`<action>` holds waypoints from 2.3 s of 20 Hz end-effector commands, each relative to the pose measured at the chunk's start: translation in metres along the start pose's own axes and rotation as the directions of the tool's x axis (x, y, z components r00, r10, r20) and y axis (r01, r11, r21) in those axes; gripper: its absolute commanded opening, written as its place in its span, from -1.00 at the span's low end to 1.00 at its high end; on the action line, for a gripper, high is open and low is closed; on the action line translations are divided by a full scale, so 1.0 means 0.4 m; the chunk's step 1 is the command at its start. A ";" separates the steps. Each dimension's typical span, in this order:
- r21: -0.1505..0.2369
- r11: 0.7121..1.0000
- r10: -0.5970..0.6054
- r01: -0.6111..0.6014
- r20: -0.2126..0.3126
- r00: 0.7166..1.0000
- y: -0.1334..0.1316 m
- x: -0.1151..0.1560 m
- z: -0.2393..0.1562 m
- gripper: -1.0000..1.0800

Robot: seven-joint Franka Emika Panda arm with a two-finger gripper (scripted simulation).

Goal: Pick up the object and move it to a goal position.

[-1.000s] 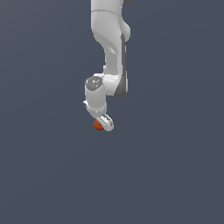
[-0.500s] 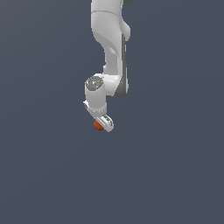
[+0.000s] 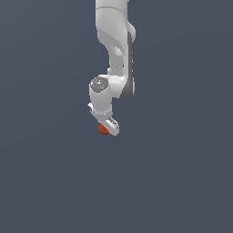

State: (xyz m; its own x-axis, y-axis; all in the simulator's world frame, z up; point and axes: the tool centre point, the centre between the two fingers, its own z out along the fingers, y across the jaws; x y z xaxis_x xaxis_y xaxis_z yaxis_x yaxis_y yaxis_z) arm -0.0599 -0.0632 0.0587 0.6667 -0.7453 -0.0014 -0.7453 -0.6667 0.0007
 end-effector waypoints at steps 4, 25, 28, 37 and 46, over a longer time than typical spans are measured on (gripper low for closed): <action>0.002 1.000 0.000 0.000 -0.002 1.000 -0.028 -0.024 -0.071 -1.00; -0.001 1.000 0.002 -0.002 -0.005 1.000 -0.226 -0.212 -0.591 -1.00; -0.001 1.000 0.002 -0.002 -0.005 1.000 -0.257 -0.239 -0.667 -1.00; 0.000 1.000 0.001 -0.001 -0.004 1.000 -0.345 -0.313 -0.879 -1.00; 0.000 1.000 0.001 -0.001 -0.002 1.000 -0.413 -0.364 -1.033 -1.00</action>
State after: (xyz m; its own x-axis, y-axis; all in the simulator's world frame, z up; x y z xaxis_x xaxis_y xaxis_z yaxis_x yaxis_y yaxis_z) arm -0.0342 0.1504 0.4618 0.6666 -0.7455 0.0003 -0.7455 -0.6666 0.0016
